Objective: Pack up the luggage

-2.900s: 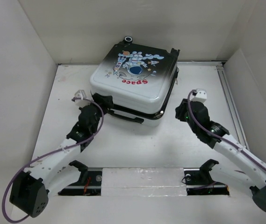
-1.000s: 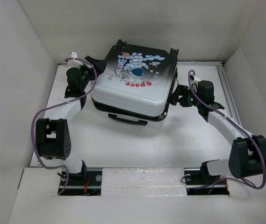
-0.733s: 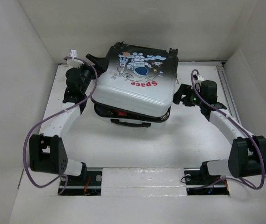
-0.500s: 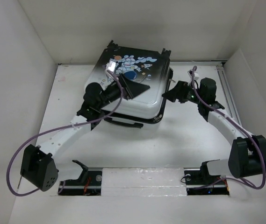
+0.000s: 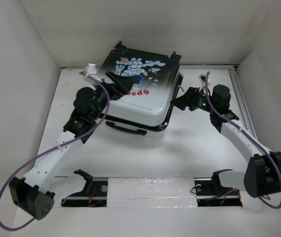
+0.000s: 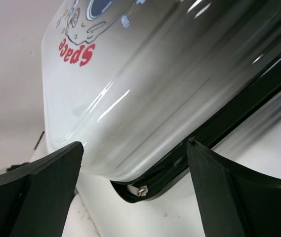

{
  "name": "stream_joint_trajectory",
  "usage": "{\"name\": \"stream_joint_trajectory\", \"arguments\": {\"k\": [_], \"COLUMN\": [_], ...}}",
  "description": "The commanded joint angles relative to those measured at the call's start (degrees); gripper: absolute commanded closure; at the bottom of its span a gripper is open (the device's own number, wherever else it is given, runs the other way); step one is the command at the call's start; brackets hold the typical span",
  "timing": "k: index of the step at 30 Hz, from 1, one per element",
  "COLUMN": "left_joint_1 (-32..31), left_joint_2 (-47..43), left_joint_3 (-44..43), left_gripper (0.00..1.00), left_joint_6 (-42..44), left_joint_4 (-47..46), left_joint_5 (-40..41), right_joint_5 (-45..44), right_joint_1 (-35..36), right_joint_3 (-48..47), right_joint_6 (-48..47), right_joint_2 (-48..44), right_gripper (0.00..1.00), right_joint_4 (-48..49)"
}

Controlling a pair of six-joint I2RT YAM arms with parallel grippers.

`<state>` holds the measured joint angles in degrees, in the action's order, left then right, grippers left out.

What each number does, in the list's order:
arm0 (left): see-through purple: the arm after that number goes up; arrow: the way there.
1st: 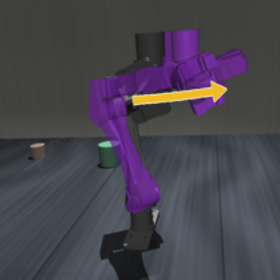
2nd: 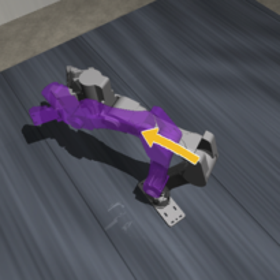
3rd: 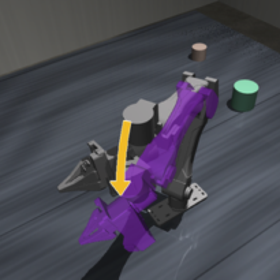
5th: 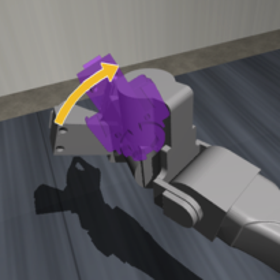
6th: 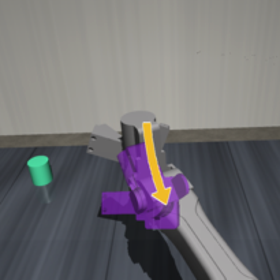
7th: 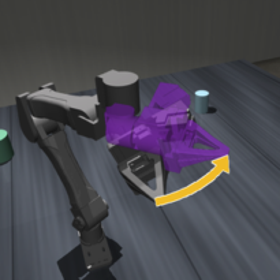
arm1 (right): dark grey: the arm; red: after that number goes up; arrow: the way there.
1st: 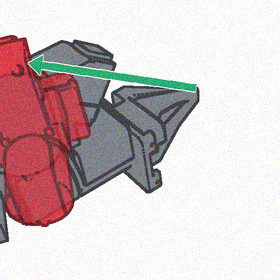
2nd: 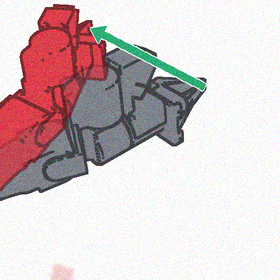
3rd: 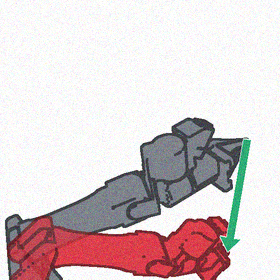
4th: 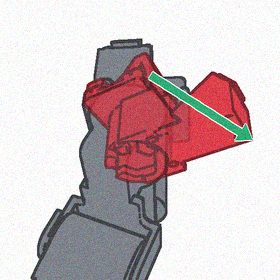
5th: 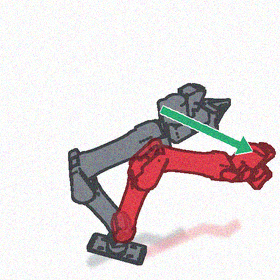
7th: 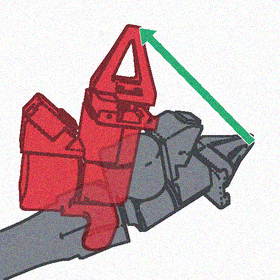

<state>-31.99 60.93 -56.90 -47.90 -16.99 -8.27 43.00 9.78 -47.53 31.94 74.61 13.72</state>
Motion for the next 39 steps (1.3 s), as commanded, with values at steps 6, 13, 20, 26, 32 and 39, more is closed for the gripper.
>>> {"name": "stream_joint_trajectory", "arguments": {"k": [6, 13, 20, 26, 32, 39], "left_joint_1": [25.3, 39.9, 41.7, 38.1, 30.9, 17.6], "left_joint_2": [0.9, 15.2, 31.5, 35.7, 31.8, 19.1], "left_joint_3": [3.0, 8.3, 2.8, 5.5, 12.8, 22.9], "left_gripper": [0.00, 0.00, 0.03, 0.05, 0.05, 0.06], "left_joint_6": [0.3, -7.0, -9.1, -9.1, -7.7, -8.3], "left_joint_4": [7.5, -3.6, -6.9, -10.4, -13.1, -13.2], "left_joint_5": [16.1, 2.8, -10.6, -12.0, -12.6, -10.1], "right_joint_5": [-17.4, -24.7, -27.6, -25.6, -16.6, -13.1], "right_joint_1": [2.8, 1.7, 0.2, 1.8, 7.9, 8.2], "right_joint_3": [1.4, 0.0, -5.7, -11.3, -13.6, -7.9], "right_joint_6": [-7.7, -5.3, -3.6, -0.5, -2.8, -5.2], "right_joint_2": [-14.4, -16.2, 2.5, 19.2, 27.8, 23.5], "right_gripper": [0.01, 0.83, 0.94, 0.88, 0.88, 0.87], "right_joint_4": [-12.4, -13.7, -8.3, -2.6, 3.7, 3.7]}}
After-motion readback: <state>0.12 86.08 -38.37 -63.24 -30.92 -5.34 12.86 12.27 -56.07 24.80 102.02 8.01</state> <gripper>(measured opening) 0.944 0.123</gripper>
